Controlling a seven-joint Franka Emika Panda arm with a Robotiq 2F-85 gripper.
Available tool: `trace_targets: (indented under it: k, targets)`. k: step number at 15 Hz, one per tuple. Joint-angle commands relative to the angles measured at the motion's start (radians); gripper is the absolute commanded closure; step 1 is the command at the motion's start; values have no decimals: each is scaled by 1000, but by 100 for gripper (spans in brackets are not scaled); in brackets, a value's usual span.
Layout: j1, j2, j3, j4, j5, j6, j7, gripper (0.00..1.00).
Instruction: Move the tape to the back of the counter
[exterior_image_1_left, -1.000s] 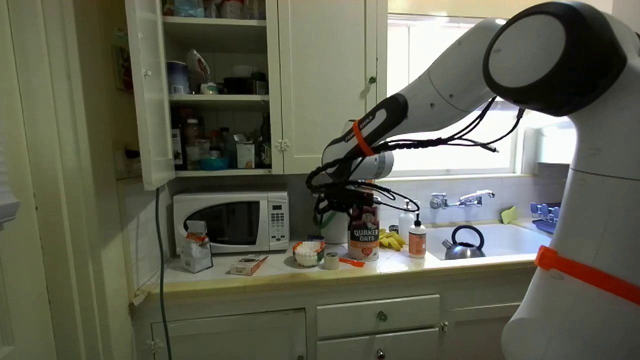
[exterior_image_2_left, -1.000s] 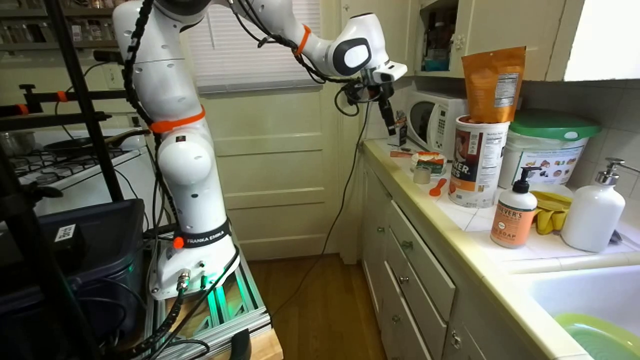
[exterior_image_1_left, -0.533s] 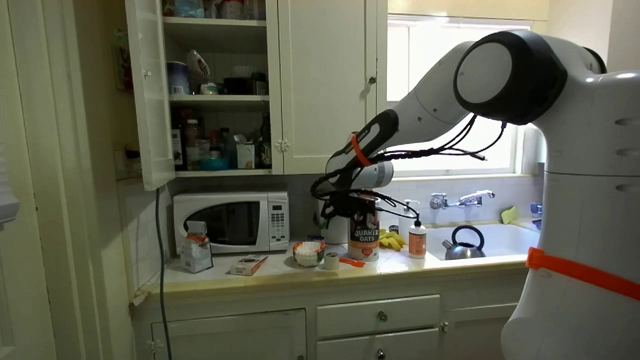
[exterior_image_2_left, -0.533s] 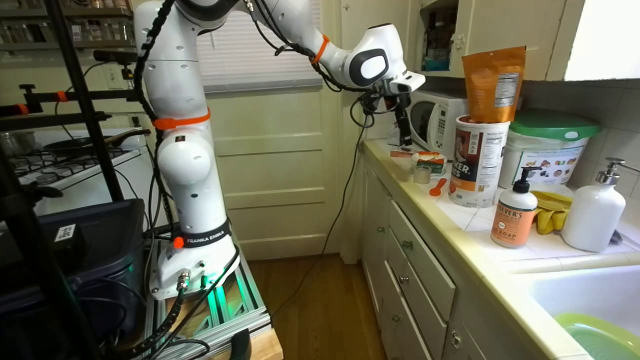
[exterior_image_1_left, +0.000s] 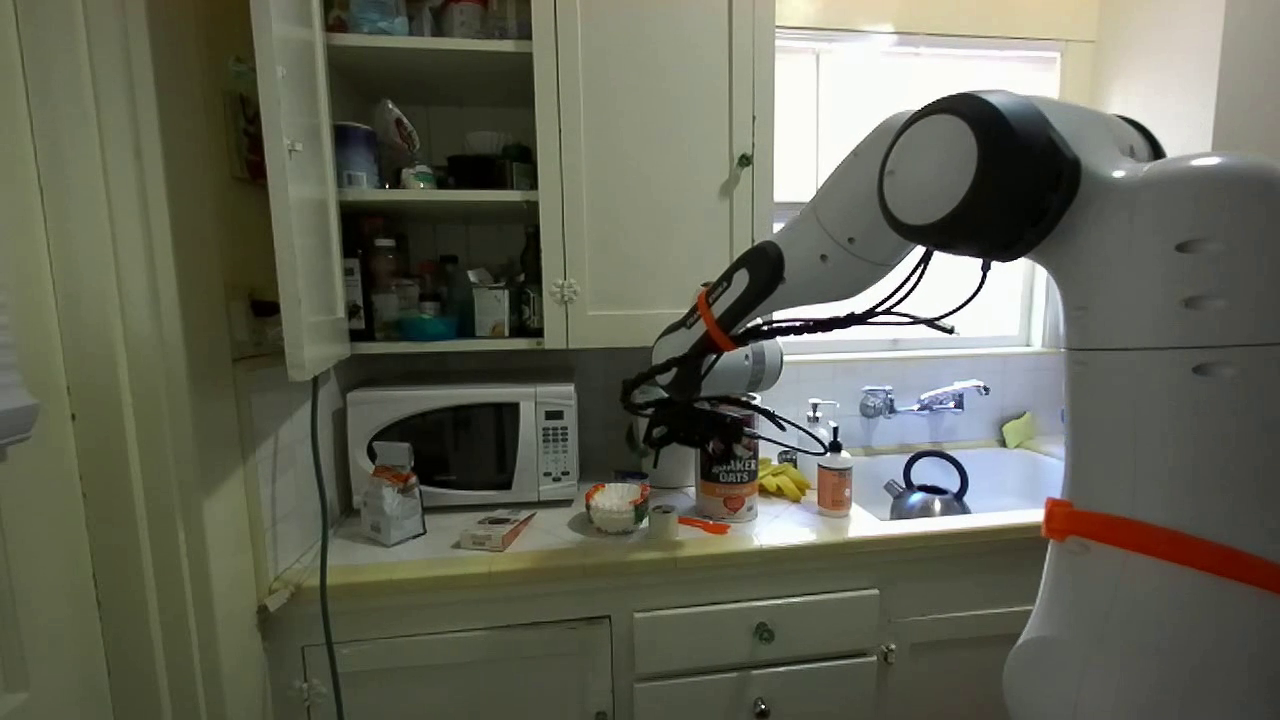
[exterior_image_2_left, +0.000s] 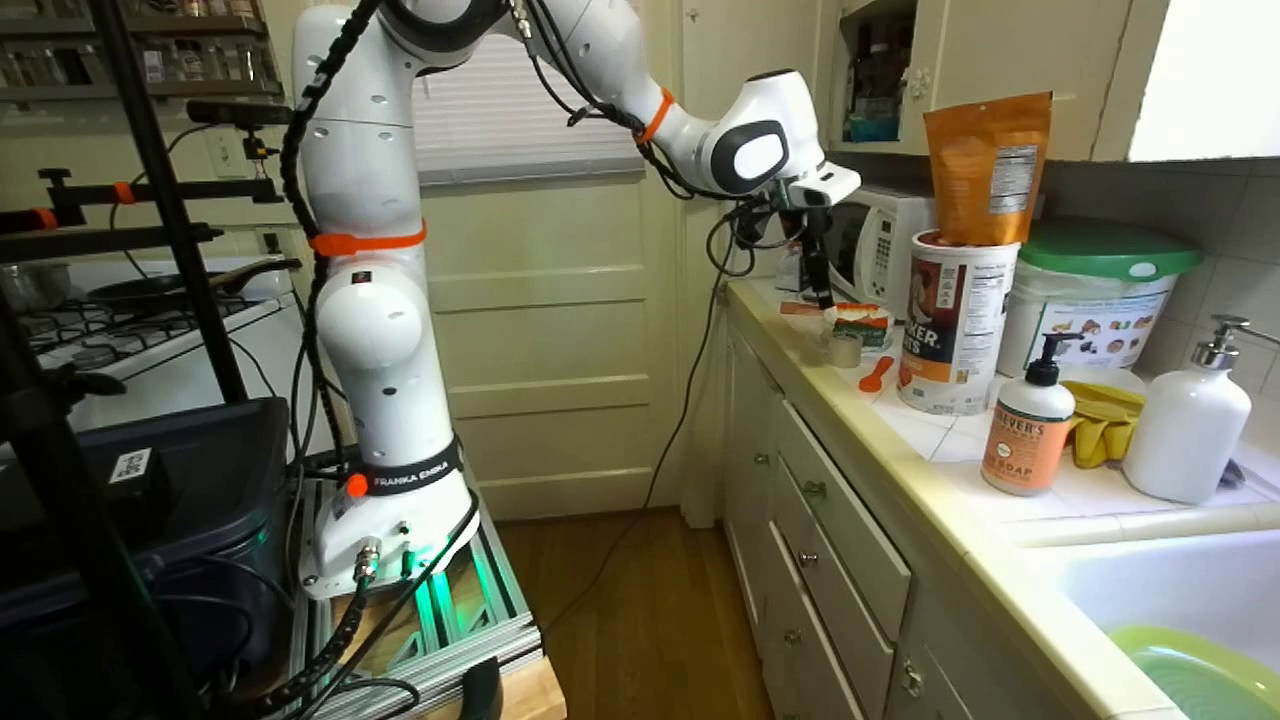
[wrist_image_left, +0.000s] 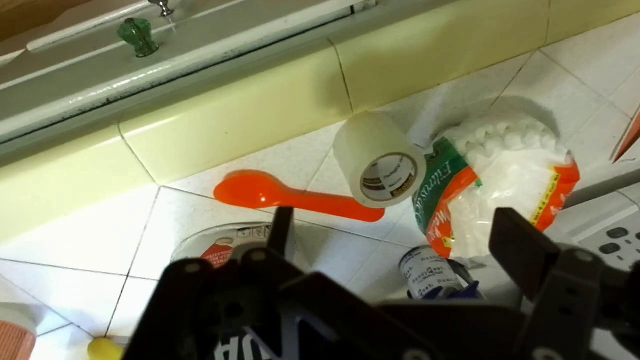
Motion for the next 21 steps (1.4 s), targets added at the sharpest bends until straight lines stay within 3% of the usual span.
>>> trace_targets:
  k: [1,5,11,21]
  targets:
    - [36,108,-41,56,-23,88,74,0]
    - [79,188,-102,103,-55,129,144,0]
    - [136,251,-189,164,-103,54,254,0]
    - [123,271,-160,197,-67,-87,219,0]
